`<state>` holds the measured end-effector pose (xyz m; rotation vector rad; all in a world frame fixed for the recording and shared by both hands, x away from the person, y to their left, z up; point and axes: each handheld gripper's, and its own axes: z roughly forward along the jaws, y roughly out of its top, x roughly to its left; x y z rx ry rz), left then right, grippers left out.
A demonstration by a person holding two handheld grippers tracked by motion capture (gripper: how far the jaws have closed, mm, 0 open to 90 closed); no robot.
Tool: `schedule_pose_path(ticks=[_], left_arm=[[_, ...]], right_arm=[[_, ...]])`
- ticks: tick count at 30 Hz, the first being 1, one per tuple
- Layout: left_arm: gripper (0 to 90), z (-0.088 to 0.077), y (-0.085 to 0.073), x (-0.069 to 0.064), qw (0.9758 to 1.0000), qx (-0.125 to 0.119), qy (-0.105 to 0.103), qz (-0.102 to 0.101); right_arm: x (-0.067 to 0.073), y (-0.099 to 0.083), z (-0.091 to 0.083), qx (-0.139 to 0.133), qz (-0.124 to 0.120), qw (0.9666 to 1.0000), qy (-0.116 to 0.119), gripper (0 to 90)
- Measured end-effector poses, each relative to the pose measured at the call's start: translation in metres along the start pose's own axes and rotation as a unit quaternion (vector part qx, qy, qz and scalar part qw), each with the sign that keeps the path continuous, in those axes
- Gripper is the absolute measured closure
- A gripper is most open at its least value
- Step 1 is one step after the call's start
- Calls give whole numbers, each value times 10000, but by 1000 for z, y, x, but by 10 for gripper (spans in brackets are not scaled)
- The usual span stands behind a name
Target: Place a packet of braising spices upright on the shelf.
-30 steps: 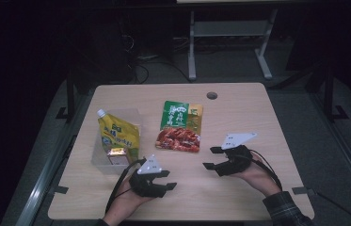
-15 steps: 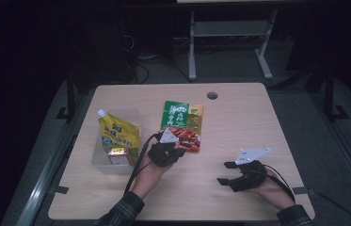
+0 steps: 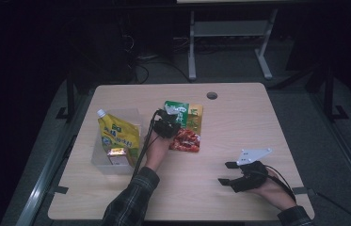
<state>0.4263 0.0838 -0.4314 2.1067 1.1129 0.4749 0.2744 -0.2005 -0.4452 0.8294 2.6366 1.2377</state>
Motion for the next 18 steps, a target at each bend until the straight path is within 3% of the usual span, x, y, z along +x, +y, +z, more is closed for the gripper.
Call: schedule_pose_path(ticks=[7,15,18], left_arm=[[896,25,8,20,9986,256,451,-129],[898,48,7,29,9979,425,443,-204],[900,50,7,28,9979,473,428,-98]], right_arm=[[0,1,2,18,-69,10000,22,317],[-1,0,2,2,-59,10000,21,317],[-1,0,2,4,-59,10000,24,317]])
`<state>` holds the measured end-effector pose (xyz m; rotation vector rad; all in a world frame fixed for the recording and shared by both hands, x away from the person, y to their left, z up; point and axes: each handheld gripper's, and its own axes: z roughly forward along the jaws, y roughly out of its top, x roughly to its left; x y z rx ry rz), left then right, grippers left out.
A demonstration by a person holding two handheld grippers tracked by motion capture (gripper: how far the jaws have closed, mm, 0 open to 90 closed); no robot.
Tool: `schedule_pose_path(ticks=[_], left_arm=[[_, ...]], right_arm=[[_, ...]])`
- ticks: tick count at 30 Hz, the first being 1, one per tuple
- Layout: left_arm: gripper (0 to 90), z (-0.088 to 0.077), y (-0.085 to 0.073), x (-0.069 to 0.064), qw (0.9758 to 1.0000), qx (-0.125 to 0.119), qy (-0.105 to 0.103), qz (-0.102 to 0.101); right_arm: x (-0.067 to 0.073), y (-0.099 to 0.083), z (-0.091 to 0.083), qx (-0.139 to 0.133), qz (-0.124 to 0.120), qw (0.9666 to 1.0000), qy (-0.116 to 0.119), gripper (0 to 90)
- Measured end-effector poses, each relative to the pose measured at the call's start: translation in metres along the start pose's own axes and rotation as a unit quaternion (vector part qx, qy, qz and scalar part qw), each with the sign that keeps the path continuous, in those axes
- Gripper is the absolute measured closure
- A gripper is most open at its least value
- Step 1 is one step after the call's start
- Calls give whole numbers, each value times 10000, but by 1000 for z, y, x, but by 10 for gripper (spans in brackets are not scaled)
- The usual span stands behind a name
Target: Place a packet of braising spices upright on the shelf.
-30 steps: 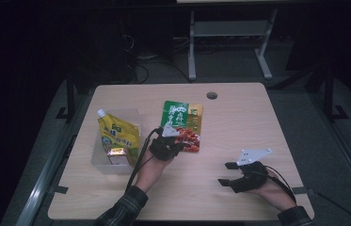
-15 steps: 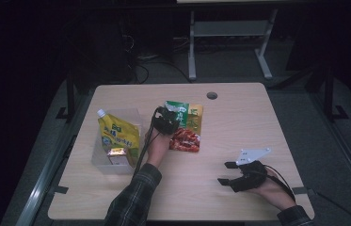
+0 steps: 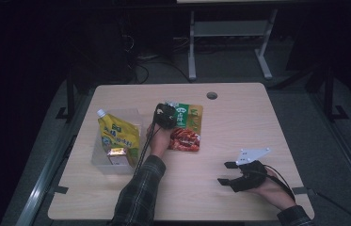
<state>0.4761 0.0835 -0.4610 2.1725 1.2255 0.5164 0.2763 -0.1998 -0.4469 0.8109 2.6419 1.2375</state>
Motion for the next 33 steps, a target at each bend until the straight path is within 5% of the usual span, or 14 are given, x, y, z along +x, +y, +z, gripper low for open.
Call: schedule_pose_path(ticks=[9,18,23,28,33], left_arm=[[900,-2,-5,-16,9975,13,-676,220],[900,-24,-28,-56,9892,-15,-1363,540],[900,-32,-40,-66,9863,-121,-1477,725],[895,-42,-42,-62,9854,-261,-1519,719],[695,-56,-43,-45,9870,-253,-1442,670]], right_arm=[[-1,2,0,0,-2,10000,-21,317],[-1,3,0,-5,-16,10000,-59,317],[-5,8,1,-59,36,9997,-237,335],[-20,25,2,-253,253,9973,-647,562],[-43,47,11,-354,519,9900,-1260,808]])
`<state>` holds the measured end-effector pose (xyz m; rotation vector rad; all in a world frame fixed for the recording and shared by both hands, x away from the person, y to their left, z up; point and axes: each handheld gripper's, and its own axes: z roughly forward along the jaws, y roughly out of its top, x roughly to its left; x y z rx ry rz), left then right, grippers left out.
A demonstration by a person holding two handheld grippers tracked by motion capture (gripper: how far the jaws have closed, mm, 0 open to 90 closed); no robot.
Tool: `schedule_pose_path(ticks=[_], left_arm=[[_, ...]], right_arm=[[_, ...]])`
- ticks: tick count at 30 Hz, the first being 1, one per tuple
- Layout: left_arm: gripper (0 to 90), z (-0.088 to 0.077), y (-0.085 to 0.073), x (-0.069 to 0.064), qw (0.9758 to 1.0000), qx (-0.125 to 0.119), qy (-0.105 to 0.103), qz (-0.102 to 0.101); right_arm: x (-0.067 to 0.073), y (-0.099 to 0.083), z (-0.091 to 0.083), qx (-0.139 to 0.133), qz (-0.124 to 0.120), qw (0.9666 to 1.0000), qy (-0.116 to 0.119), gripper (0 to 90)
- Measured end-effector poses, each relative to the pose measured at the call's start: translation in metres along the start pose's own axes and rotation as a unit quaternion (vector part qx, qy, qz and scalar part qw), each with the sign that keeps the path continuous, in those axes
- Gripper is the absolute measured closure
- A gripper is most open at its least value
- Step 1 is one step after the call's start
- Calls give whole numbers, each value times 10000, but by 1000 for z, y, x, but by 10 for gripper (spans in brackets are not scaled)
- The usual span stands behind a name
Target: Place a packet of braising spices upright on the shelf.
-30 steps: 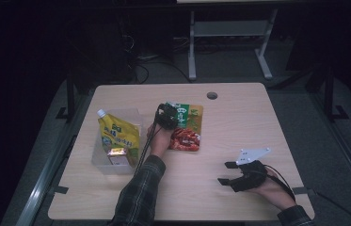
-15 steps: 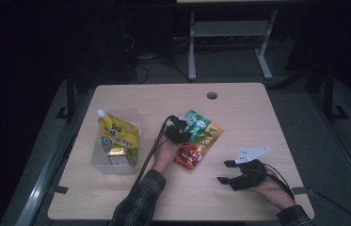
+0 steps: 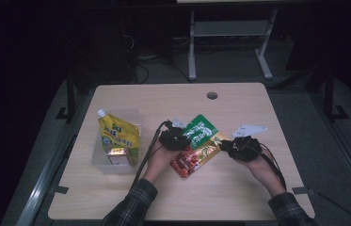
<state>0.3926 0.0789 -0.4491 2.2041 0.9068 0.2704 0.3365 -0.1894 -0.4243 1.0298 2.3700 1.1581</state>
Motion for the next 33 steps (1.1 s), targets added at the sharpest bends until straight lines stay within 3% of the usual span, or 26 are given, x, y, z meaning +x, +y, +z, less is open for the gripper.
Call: schedule_pose_path(ticks=[3,7,9,10,12,14,15,16,18,21,23,28,33], left_arm=[[652,-6,-2,9,9998,-97,86,-152],[638,-7,-2,15,9991,-229,299,-212],[709,-6,-2,16,9988,-228,363,-231],[761,-2,-1,18,9978,-258,517,-316],[868,1,-1,21,9971,-263,632,-343],[896,4,1,24,9961,-284,732,-396],[897,4,1,24,9961,-284,732,-396],[897,4,3,27,9952,-182,895,-357],[897,7,4,30,9940,-172,970,-471],[897,11,3,35,9934,43,1037,-482],[897,13,1,36,9934,77,976,-595],[898,16,-2,39,9934,178,941,-636],[899,13,-6,37,9951,136,708,-680]], right_arm=[[-11,13,20,30,187,9996,-195,895],[-26,25,51,130,333,9989,-298,899],[-33,29,66,196,352,9981,-467,899],[-38,29,72,199,437,9979,-441,900],[-43,29,86,440,439,9964,-572,899],[-46,28,95,515,466,9963,-512,900],[-46,28,95,515,466,9963,-512,900],[-47,26,101,493,465,9961,-560,900],[-48,25,103,473,474,9962,-551,900],[-51,25,103,434,535,9959,-584,900],[-52,25,106,494,516,9960,-536,900],[-50,31,108,671,335,9956,-566,900],[-50,28,104,710,385,9958,-423,900]])
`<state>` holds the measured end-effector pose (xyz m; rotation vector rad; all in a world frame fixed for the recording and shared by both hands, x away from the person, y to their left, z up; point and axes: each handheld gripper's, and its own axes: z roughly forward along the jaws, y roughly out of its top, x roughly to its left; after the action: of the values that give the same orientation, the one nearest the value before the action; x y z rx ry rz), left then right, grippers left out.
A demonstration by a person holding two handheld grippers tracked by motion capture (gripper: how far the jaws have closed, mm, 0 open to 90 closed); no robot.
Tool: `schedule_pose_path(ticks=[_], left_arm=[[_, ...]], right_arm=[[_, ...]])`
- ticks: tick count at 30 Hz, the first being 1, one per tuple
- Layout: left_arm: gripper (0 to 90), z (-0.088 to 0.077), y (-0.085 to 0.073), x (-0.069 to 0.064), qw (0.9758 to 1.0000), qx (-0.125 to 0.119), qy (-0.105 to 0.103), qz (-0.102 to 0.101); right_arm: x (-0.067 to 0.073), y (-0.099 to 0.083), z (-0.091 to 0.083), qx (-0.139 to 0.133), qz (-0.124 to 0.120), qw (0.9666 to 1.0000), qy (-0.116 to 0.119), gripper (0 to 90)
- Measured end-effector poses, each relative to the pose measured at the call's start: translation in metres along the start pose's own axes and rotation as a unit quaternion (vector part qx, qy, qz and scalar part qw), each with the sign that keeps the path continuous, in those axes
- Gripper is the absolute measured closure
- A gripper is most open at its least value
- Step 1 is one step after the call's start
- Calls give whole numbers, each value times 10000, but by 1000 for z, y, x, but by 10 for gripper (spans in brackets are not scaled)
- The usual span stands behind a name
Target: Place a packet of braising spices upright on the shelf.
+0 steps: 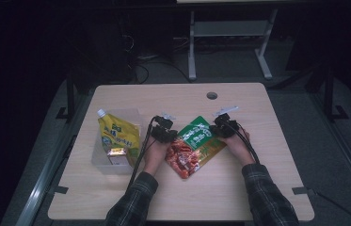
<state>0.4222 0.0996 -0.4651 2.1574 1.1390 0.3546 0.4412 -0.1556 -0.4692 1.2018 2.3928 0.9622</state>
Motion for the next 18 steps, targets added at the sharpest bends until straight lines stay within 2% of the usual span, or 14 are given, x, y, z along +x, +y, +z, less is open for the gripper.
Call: schedule_pose_path(ticks=[4,9,18], left_arm=[[900,-5,-6,-8,9998,34,-195,26],[900,-11,-14,-22,9989,57,-454,64],[899,-23,-29,-46,9956,155,-827,407]], right_arm=[[0,-9,-8,6,55,9999,134,900],[4,-21,-22,106,-117,9997,168,900],[18,-46,-51,383,-457,9981,161,900]])
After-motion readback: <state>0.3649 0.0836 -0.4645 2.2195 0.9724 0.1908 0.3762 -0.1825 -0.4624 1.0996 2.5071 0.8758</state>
